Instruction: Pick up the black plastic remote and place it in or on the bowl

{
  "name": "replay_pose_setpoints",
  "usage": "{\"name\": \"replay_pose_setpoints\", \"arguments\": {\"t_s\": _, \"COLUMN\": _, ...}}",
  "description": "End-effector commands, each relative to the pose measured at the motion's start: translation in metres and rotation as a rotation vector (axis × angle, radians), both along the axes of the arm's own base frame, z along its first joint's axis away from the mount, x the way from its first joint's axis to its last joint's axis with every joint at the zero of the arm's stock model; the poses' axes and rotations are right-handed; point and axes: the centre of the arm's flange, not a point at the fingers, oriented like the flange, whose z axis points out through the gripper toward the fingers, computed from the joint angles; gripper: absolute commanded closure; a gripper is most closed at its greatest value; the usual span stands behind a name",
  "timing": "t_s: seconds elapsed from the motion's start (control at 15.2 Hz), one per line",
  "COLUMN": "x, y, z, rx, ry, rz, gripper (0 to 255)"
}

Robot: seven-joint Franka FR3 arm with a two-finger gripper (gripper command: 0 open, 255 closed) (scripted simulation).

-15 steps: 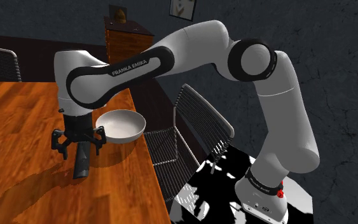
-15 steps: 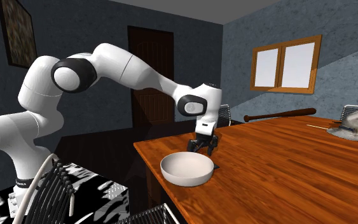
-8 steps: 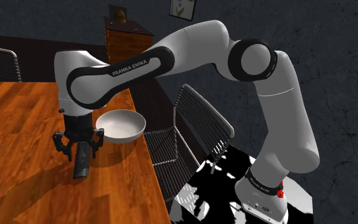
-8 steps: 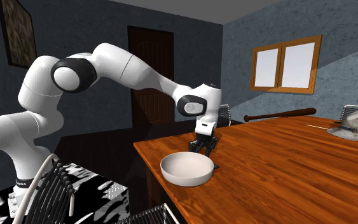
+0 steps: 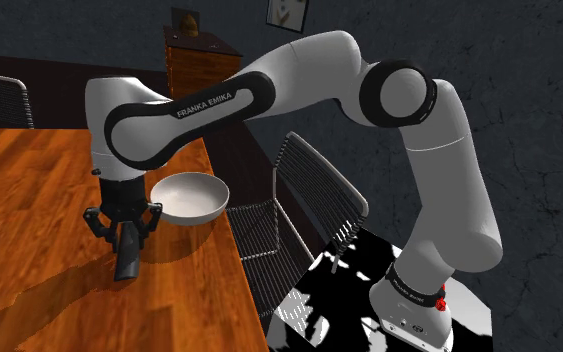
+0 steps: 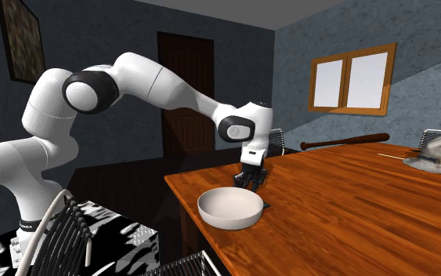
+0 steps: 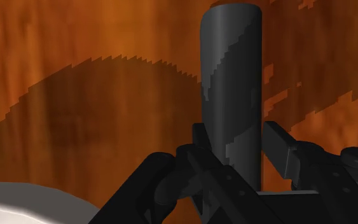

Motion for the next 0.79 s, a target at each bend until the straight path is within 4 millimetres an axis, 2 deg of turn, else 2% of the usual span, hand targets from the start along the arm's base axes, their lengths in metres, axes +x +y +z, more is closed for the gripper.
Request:
{"name": "replay_pose_setpoints", "arguments": {"t_s": 0.0, "x": -0.001, "y": 0.0, "z": -0.006, "rx": -0.003, "ry": 0.009, "rz": 0.002, "gripper": 255}}
{"name": "replay_pose_setpoints", "arguments": {"t_s": 0.73, "x": -0.001, "y": 0.0, "z": 0.052, "rx": -0.003, "ry": 0.009, "rz": 0.002, "gripper": 255}}
